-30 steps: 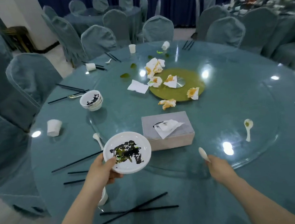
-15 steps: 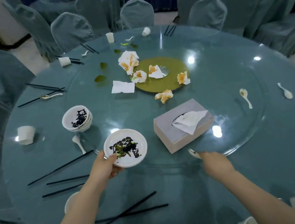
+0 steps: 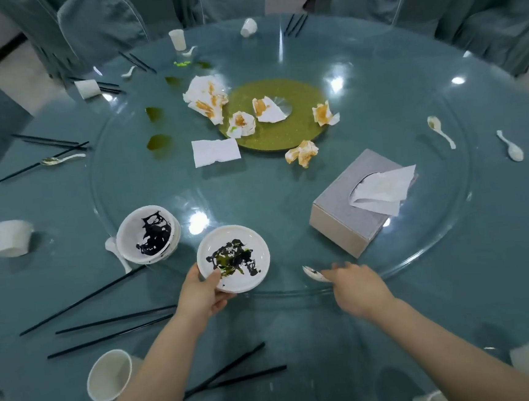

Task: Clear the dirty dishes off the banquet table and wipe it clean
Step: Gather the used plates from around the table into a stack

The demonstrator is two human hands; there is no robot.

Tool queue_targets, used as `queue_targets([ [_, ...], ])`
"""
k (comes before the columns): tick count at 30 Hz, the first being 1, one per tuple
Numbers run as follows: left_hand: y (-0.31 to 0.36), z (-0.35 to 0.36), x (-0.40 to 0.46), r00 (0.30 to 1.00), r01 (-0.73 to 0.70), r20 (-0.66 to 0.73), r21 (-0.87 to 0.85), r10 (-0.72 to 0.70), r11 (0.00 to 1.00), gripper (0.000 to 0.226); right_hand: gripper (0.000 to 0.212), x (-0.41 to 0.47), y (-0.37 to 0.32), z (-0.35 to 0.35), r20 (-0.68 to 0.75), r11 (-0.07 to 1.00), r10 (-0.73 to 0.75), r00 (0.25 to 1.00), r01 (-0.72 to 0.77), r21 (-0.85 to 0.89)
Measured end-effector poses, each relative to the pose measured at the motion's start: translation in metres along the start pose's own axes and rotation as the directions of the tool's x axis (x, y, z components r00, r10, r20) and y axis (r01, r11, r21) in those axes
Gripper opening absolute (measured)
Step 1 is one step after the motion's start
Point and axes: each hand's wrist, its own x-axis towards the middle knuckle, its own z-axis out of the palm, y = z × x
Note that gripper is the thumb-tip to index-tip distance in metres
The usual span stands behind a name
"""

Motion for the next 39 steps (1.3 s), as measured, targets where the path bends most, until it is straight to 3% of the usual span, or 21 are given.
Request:
queue_targets([
  [7,-0.013,0.030,-0.013,0.990,0.073,0.126,-0.057,-0.065,0.996,0.027,0.046,-0.004,0.026,0.002,0.025,0.997,0.081,0.996,-0.081,0.019],
  [11,-0.013,0.039,-0.019,0.981,0.104,0.167,-0.004,-0.102,0.995,0.029,0.054,-0.010,0.033,0.004,-0.019,0.979,0.175,0.984,-0.172,0.109],
  [14,-0.013,0.039,-0.030,0.966,0.133,0.210,0.104,-0.153,0.986,0.035,0.049,-0.013,0.033,0.005,-0.020,0.972,0.214,0.977,-0.211,0.107],
  [18,-0.016,0.024,-0.050,0.952,0.133,0.261,0.126,-0.162,0.983,0.033,0.042,-0.015,0.038,0.001,0.019,0.974,0.214,0.977,-0.215,0.074],
  [21,-0.017,0.004,-0.071,0.964,0.057,0.255,0.107,-0.082,0.993,0.027,0.075,-0.027,0.042,0.003,-0.005,0.956,0.242,0.970,-0.238,0.171],
  [23,-0.019,-0.013,-0.087,0.973,-0.009,0.231,0.087,-0.012,0.996,0.023,0.092,-0.038,0.033,0.009,-0.067,0.963,0.213,0.975,-0.198,0.185],
  [25,-0.022,-0.030,-0.101,0.979,-0.067,0.197,0.048,0.057,0.997,0.022,0.087,-0.043,0.020,0.018,-0.082,0.950,0.205,0.975,-0.178,0.255],
  [28,-0.027,-0.054,-0.117,0.987,-0.122,0.108,-0.001,0.121,0.993,0.020,0.031,-0.048,-0.008,0.030,-0.081,0.921,0.188,0.979,-0.147,0.360],
  [30,-0.031,-0.069,-0.121,0.988,-0.148,0.051,-0.030,0.149,0.989,0.019,0.017,-0.054,-0.026,0.037,-0.048,0.934,0.116,0.992,-0.093,0.344],
  [35,-0.053,-0.110,-0.127,0.977,-0.206,-0.072,-0.115,0.199,0.972,0.019,0.021,-0.067,-0.058,0.056,0.038,0.946,0.034,0.999,-0.045,0.321],
  [39,-0.071,-0.143,-0.127,0.946,-0.236,-0.261,-0.140,0.194,0.961,0.021,0.034,-0.071,-0.067,0.058,0.052,0.953,0.044,0.998,-0.057,0.297],
])
